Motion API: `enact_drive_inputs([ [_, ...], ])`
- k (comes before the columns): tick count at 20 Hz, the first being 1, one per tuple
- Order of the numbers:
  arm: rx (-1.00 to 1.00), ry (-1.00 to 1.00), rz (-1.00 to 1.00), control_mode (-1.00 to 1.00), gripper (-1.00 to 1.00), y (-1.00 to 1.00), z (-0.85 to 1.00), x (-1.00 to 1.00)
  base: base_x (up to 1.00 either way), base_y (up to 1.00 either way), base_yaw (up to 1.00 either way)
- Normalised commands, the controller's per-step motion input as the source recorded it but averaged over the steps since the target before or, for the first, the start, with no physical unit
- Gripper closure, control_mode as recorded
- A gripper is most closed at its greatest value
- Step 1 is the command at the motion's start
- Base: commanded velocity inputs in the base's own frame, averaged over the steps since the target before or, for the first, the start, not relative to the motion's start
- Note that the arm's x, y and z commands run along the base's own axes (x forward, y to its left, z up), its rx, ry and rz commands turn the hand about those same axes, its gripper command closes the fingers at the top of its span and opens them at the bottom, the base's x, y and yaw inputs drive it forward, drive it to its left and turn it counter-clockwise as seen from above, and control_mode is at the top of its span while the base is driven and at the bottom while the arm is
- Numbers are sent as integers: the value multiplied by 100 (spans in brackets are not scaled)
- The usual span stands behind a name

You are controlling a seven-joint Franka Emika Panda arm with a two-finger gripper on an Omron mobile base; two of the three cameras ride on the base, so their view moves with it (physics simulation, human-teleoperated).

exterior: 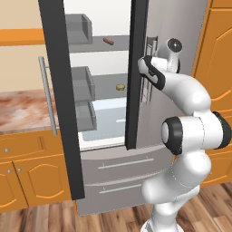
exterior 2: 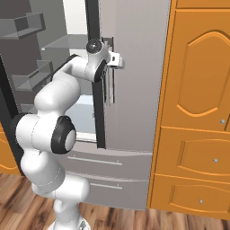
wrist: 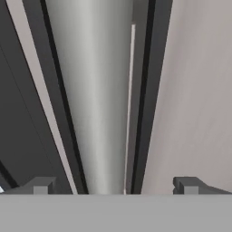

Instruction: Retrieve the sausage and cheese from the fridge and place them on the cutting board on the counter.

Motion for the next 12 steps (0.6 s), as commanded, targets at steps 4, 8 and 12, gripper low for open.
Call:
enact_drive_inputs([
  [4,0,0,0,-100,-100,0,-25,72,0,0,0],
  [8,0,0,0,-100,-100,0,-23,66,0,0,0],
  [12,0,0,0,-100,100,0,-7,38,0,0,0],
])
